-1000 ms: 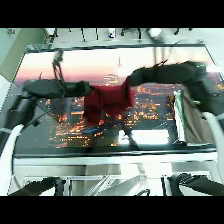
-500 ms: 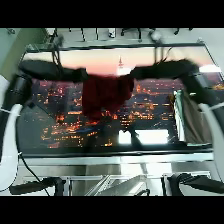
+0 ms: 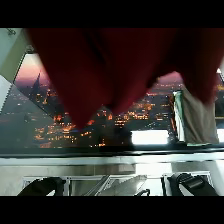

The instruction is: Fold the shirts.

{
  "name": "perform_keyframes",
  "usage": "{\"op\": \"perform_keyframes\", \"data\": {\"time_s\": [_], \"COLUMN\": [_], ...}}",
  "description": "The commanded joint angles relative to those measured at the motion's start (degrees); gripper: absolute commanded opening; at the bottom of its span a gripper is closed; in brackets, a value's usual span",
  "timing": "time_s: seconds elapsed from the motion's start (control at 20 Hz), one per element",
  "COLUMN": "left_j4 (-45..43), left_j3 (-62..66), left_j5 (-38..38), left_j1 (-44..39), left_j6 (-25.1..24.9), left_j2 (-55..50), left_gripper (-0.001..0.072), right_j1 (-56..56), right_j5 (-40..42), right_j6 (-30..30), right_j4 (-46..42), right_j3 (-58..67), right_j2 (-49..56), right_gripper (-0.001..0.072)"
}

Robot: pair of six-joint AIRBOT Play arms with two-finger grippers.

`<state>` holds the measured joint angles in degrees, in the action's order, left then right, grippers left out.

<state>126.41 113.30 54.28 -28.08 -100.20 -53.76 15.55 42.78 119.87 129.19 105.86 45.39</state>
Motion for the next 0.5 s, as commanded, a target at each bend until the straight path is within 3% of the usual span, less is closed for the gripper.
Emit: {"op": "perform_keyframes", "data": {"time_s": [0.0,0.2,0.45], "left_j4": [-4.6,-5.3,-4.3], "left_j3": [-6.7,-9.4,-9.4], "left_j5": [-7.4,-3.1,12.5], "left_j1": [-1.8,4.3,13.6], "left_j6": [-0.6,1.8,3.2], "left_j2": [9.2,4.9,-15.0], "left_gripper": [0.0016,0.0015,0.0015], "right_j1": [0.1,0.1,0.1], "right_j5": [-2.2,1.0,6.5], "right_j6": [0.4,-3.0,-5.2], "right_j4": [-4.8,-5.1,-5.1], "right_j3": [0.9,0.9,0.8], "right_j2": [-4.5,3.2,22.5], "right_gripper": [0.0014,0.0014,0.0015]}}
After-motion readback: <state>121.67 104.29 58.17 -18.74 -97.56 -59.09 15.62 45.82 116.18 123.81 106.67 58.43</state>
